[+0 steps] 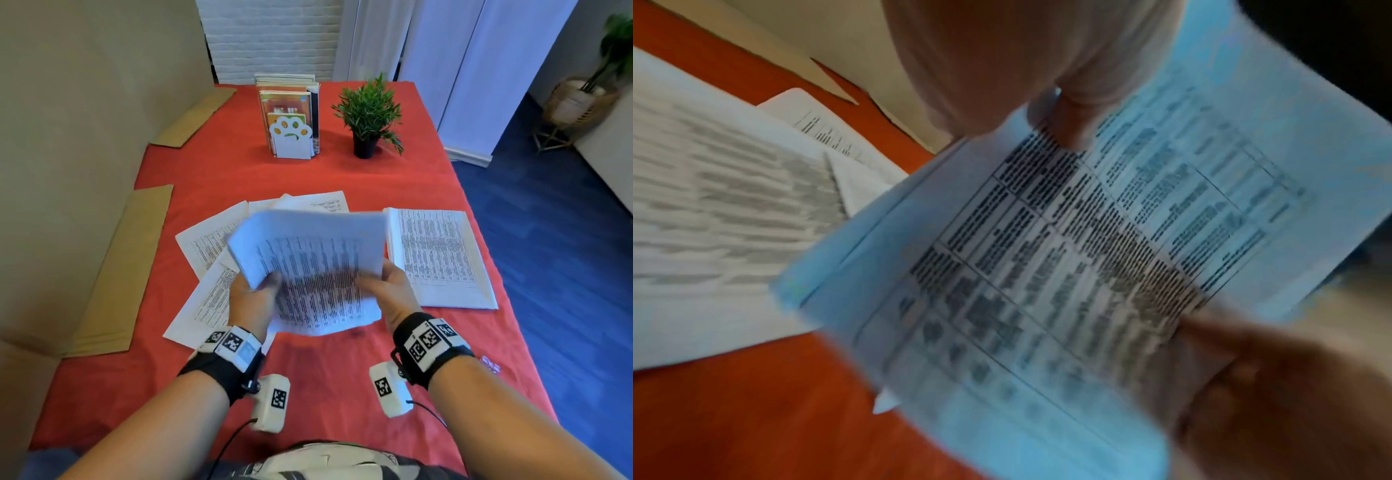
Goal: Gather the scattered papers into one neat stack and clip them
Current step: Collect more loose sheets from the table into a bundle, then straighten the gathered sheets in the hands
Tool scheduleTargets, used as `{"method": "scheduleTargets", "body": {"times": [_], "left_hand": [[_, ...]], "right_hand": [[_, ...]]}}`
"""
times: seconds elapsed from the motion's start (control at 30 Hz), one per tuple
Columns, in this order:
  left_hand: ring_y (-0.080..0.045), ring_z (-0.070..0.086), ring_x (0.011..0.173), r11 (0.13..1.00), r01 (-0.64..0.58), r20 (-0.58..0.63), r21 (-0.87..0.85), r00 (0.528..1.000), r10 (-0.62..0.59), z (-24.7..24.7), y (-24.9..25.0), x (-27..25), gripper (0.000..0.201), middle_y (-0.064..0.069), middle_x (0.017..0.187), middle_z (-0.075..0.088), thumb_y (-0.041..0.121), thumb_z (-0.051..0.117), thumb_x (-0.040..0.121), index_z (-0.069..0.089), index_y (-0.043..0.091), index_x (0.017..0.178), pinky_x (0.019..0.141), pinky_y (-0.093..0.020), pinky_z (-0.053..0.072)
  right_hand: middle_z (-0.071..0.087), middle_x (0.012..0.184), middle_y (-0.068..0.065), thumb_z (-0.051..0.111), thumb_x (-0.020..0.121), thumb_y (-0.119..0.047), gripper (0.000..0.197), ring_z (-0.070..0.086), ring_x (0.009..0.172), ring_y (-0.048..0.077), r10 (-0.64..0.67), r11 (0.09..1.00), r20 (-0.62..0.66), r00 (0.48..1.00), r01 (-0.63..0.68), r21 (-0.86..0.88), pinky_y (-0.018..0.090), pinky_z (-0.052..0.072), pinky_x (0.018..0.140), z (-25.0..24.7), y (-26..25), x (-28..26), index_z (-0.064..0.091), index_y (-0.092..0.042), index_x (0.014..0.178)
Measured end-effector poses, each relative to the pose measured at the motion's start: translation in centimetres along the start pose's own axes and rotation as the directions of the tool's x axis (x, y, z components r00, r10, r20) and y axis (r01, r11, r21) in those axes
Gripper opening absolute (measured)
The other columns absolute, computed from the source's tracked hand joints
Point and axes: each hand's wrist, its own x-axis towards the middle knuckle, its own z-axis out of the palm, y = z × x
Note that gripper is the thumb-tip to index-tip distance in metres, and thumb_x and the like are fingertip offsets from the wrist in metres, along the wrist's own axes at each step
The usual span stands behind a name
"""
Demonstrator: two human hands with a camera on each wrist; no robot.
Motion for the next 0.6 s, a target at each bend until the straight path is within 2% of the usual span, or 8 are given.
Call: {"method": "scheduleTargets", "body": {"times": [0.07,0.13,0.23,0.3,0.37,0.43,0.5,0.6], "left_hand": [[-0.01,0.063,0.085,1.0,-0.01,-0.039,0.003,0.999,0.01,-0.3,0.6,1.2,0.021,0.012,0.088,0.066,0.006,0.062,0.086,0.066,0.026,0.086,0.083,-0.03,0.048],[-0.016,0.061,0.088,0.999,0.047,-0.051,-0.024,0.998,-0.048,-0.7,0.9,2.4,0.018,0.007,0.09,0.066,0.007,0.063,0.086,0.065,0.019,0.099,0.082,-0.029,0.044],[-0.018,0.062,0.093,0.984,0.177,0.088,0.016,0.98,-0.178,-1.0,0.3,2.9,0.027,0.0,0.099,0.067,0.009,0.064,0.085,0.062,0.015,0.111,0.084,-0.031,0.047],[-0.021,0.066,0.096,0.973,0.151,0.194,0.175,0.963,-0.185,-1.2,-0.7,2.6,0.025,-0.002,0.104,0.069,0.013,0.062,0.087,0.062,0.017,0.112,0.087,-0.04,0.053],[-0.026,0.068,0.096,0.956,0.119,0.196,0.269,0.965,-0.175,-0.9,-1.0,2.2,0.023,-0.006,0.105,0.07,0.014,0.057,0.09,0.062,0.017,0.112,0.086,-0.045,0.055],[-0.026,0.068,0.092,0.963,0.138,0.129,0.233,0.977,-0.171,-0.4,-1.1,2.1,0.023,-0.006,0.103,0.07,0.01,0.054,0.091,0.061,0.016,0.112,0.078,-0.037,0.056],[-0.022,0.068,0.089,0.975,0.151,0.052,0.162,0.986,-0.162,0.2,-0.9,2.1,0.023,-0.003,0.101,0.07,0.009,0.054,0.092,0.061,0.016,0.112,0.074,-0.031,0.054],[-0.026,0.067,0.094,0.982,0.119,0.018,0.15,0.992,-0.123,1.0,-1.2,1.9,0.025,-0.003,0.103,0.069,0.014,0.054,0.092,0.059,0.02,0.115,0.084,-0.043,0.055]], "right_hand": [[0.065,0.088,0.012,0.064,0.067,-0.02,0.021,0.061,0.082,0.022,0.004,0.988,0.091,0.996,0.01,-0.154,0.039,0.05,0.081,-0.3,0.1,-0.2,0.064,-0.017,0.087],[0.065,0.083,0.008,0.065,0.068,-0.035,0.027,0.06,0.077,0.021,0.013,0.955,0.1,0.995,0.017,-0.296,0.041,0.051,0.078,-0.6,1.2,0.1,0.064,-0.015,0.086],[0.065,0.078,0.012,0.065,0.069,-0.036,0.026,0.06,0.071,0.023,-0.021,0.952,0.027,0.999,0.029,-0.304,0.049,0.053,0.075,-1.1,1.9,0.7,0.066,-0.014,0.085],[0.068,0.079,0.017,0.068,0.074,-0.026,0.015,0.062,0.071,0.024,-0.033,0.971,-0.023,0.999,0.027,-0.237,0.048,0.055,0.075,-1.3,1.1,0.7,0.067,-0.014,0.083],[0.07,0.077,0.015,0.068,0.083,-0.013,0.004,0.065,0.067,0.023,-0.014,1.0,-0.043,0.999,0.013,-0.019,0.038,0.059,0.065,-1.4,0.4,0.7,0.065,-0.01,0.084],[0.068,0.073,0.009,0.06,0.09,-0.01,0.004,0.063,0.064,0.021,0.029,0.972,-0.065,0.997,-0.013,0.234,0.03,0.055,0.055,-1.3,0.2,0.9,0.062,-0.009,0.087],[0.069,0.078,0.008,0.055,0.093,-0.013,0.009,0.066,0.069,0.022,0.066,0.926,-0.035,0.997,-0.048,0.375,0.033,0.056,0.058,-1.0,0.1,0.9,0.061,-0.008,0.097],[0.072,0.094,0.008,0.056,0.092,-0.014,0.017,0.071,0.079,0.025,0.082,0.98,-0.016,0.997,-0.077,0.181,0.036,0.06,0.06,-0.1,1.1,1.0,0.061,-0.012,0.109]]}}
